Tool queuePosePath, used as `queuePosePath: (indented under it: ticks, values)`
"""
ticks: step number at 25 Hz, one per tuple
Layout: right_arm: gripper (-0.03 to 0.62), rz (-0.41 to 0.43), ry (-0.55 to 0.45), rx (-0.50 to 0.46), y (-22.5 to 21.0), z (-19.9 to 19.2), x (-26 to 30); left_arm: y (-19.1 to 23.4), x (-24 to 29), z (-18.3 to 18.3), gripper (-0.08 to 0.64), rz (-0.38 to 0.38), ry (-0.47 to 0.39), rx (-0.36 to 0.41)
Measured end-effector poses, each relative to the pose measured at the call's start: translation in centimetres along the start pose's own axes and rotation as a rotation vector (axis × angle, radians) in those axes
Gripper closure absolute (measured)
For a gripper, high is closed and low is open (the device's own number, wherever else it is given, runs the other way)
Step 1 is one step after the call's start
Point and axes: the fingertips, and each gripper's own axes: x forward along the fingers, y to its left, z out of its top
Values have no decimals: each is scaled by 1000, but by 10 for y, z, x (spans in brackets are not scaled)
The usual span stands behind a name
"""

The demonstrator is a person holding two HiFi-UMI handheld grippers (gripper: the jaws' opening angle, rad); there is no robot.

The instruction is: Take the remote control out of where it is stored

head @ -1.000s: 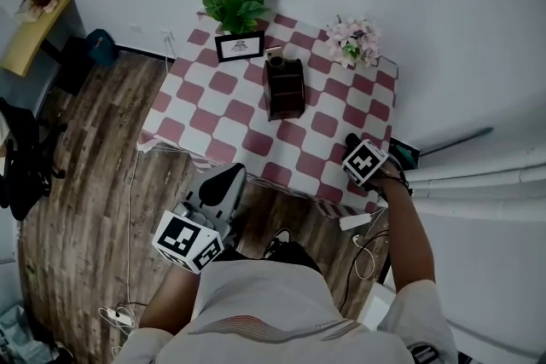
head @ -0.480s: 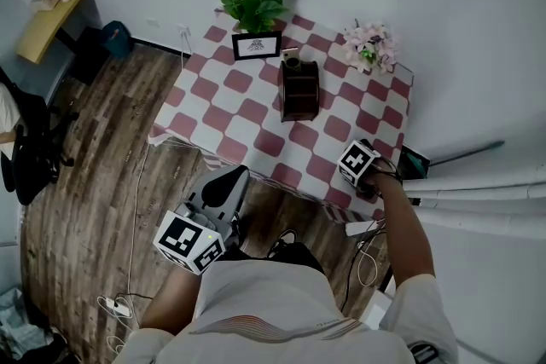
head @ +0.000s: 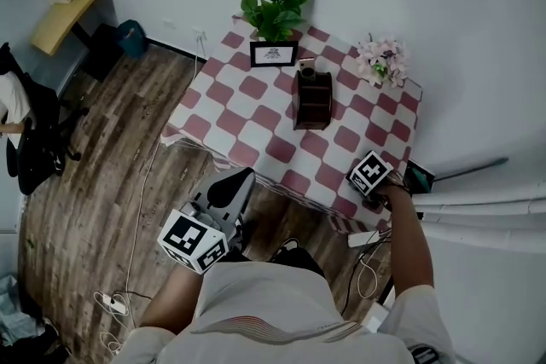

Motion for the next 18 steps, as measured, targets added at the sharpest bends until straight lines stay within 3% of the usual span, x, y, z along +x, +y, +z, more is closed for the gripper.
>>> queuePosePath:
  ticks: [4, 9, 11, 14, 16, 18]
  values:
    - [376, -32, -165, 62, -2, 18, -42, -2, -2, 8, 551, -5, -16, 22]
    - [381, -68, -451, 149, 11, 43, -105, -5, -2, 24, 552, -19, -48, 56]
    - [424, -75, -583, 190, 19, 51, -130, -8, -2, 31, 551, -26, -63, 68]
    - [540, -34, -826, 269, 43, 69, -175, -12, -3, 42, 551, -35, -77, 83]
    - [552, 17, -987, 298, 63, 81, -202, -14, -3, 47, 552, -49, -92, 89]
    - [561, 1, -1125, 298, 78, 88, -228, -16, -5, 53, 551, -61, -105, 96]
